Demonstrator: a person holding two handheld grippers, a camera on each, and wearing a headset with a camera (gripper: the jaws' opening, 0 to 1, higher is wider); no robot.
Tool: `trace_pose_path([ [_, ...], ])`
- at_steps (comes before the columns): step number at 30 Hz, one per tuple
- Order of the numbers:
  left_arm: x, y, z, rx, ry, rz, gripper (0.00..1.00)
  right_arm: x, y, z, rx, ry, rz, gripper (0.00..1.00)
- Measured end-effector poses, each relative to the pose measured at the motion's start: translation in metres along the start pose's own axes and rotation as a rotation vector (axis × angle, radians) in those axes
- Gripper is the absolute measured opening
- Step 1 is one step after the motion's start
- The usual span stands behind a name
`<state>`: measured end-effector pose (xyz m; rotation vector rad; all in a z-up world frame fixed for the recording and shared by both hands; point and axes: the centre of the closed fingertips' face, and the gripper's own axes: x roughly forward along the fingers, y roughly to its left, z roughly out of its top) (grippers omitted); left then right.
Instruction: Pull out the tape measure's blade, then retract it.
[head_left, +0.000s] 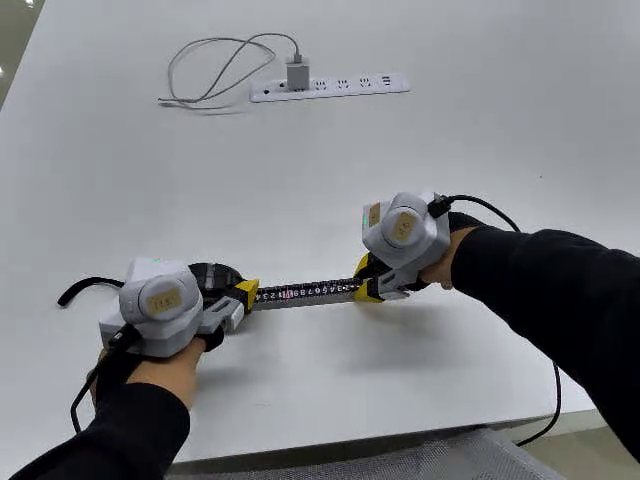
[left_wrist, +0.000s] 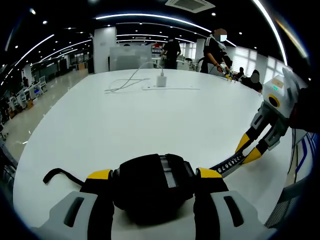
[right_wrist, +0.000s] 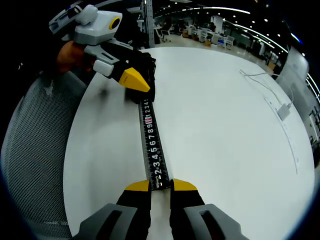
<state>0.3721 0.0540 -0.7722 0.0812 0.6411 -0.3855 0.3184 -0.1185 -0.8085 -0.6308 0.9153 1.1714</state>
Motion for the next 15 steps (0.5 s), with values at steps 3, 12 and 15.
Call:
trace_pose_path([
  [3,0.0006,0.0,-0.0001,0.003,0.007,0.0,0.6,0.0,0.0002,0.0,-0.005,-0.001,-0.005,0.1],
  [12,0.0006,0.0,-0.0008,0.005,0.017,0.003,0.6,-0.0002,-0.0001,0.0,0.002,-0.003,-0.006,0.1],
  [15,0.0003,-0.0002,-0.0007,0.001,0.017,0.002,0.6,0.0003,0.0001,0.0004,0.001,-0.002,-0.001,0.1],
])
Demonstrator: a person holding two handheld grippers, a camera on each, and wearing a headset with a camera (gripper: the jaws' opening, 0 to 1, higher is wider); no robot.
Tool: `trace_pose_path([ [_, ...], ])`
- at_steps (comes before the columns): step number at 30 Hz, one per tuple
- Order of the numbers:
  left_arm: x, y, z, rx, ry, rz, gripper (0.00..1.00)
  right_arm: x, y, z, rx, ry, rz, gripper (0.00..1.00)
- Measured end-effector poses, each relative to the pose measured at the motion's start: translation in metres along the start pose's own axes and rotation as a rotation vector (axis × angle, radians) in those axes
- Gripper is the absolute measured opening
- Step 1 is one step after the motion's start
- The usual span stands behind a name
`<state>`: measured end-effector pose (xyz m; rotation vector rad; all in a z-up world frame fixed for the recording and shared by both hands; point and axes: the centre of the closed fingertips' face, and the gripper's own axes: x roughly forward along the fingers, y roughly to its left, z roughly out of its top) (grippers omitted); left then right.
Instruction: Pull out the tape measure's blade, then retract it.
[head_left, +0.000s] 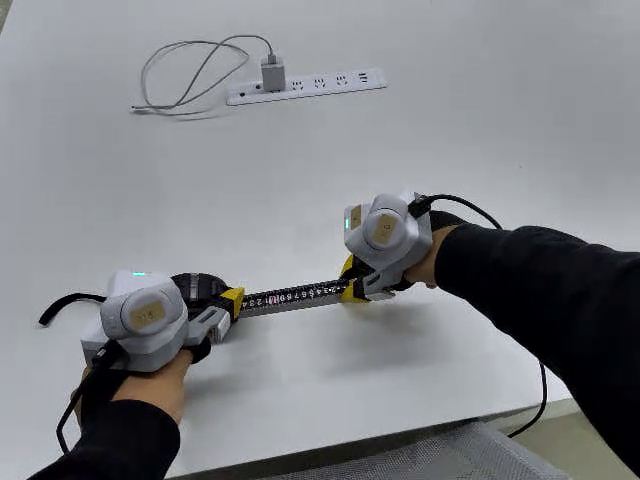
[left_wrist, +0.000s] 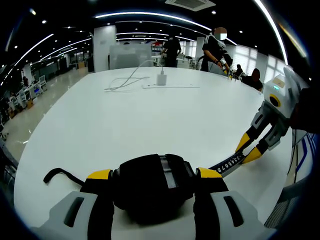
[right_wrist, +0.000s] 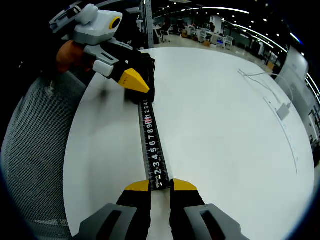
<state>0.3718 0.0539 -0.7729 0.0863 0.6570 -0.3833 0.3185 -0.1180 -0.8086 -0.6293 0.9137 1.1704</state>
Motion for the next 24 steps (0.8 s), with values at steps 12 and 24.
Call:
trace_pose_path([
  [12,-0.0008,0.0007,0.0001,-0.01,-0.007,-0.004,0.6,0.003,0.0002,0.0054,-0.001,-0.004,0.002,0.1],
  [24,-0.0008,0.0008,0.0003,-0.011,-0.007,-0.003,0.6,0.0044,0.0007,0.0073,-0.003,-0.009,0.004,0.1],
])
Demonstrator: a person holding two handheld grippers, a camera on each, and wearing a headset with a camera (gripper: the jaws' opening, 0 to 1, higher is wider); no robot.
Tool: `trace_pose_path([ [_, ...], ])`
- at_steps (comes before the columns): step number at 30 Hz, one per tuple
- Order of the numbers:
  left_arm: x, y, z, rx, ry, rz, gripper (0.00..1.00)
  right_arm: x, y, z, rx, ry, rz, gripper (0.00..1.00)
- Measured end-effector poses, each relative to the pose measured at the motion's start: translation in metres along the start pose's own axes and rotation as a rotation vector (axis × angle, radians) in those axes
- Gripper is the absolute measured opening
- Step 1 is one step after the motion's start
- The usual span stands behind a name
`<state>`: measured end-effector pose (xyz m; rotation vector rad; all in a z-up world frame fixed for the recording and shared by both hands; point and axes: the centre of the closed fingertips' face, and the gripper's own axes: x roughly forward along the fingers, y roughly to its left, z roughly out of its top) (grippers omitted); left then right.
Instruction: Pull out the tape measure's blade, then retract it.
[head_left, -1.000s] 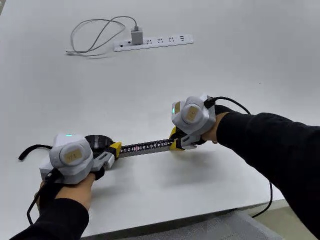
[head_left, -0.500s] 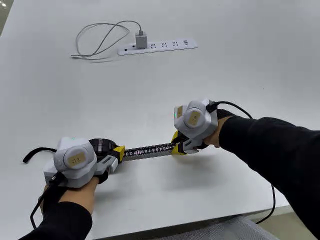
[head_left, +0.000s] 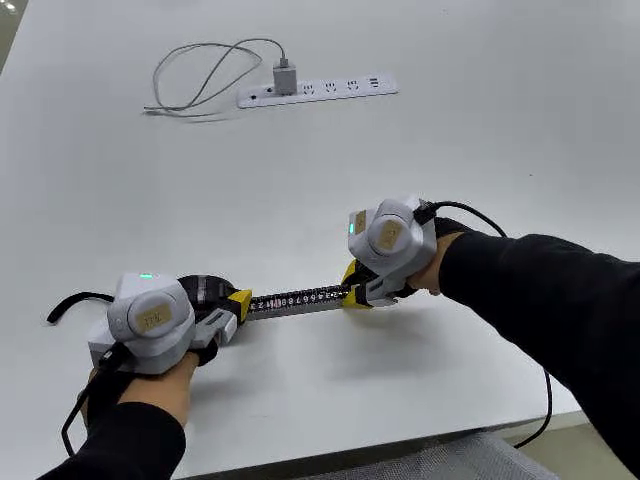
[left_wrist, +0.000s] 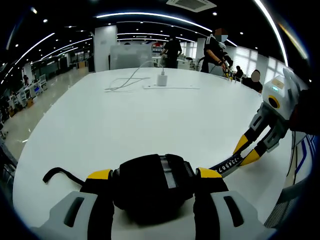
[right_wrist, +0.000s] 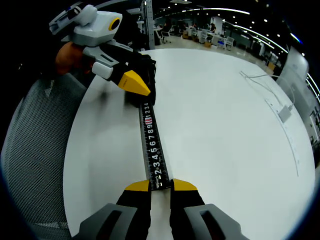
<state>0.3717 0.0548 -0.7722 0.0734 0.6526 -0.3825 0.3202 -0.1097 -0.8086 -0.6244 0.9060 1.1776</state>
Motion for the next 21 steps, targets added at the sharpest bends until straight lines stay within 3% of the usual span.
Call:
trace_pose_path([
  [21,0.0003,-0.0002,-0.0003,0.002,-0.001,-0.006,0.6,0.0019,0.0017,0.0026,0.005,-0.003,-0.009,0.1],
])
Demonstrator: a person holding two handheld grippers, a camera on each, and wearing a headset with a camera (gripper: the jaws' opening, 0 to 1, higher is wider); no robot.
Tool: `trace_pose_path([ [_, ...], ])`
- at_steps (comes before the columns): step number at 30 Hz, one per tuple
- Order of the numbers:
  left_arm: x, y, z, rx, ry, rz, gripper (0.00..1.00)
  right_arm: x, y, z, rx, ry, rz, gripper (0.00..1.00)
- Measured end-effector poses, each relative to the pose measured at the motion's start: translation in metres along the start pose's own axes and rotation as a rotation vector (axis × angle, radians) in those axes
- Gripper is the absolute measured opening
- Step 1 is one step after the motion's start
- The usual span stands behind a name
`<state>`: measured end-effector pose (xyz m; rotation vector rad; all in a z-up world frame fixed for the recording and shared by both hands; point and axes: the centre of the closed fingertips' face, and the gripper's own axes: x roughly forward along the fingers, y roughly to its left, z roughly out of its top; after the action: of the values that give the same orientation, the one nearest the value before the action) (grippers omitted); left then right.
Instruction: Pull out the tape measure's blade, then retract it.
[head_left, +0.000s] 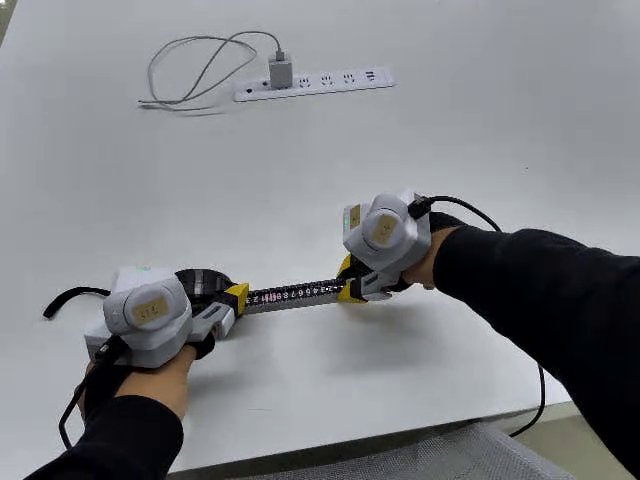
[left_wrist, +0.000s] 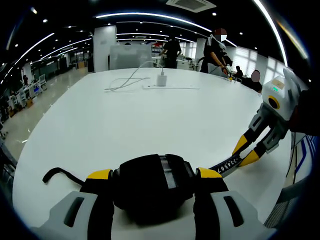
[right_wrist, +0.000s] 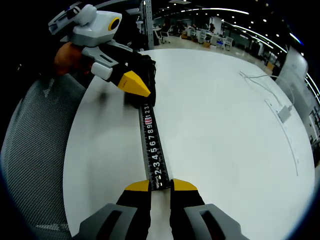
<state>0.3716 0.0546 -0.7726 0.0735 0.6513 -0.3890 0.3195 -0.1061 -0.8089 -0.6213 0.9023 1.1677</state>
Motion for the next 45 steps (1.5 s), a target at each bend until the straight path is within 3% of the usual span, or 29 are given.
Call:
trace_pose_path([
  [45,0.001,-0.0007,-0.0001,0.014,0.014,0.006,0.61,0.0063,0.0009,0.0098,0.006,-0.015,0.001,0.1],
])
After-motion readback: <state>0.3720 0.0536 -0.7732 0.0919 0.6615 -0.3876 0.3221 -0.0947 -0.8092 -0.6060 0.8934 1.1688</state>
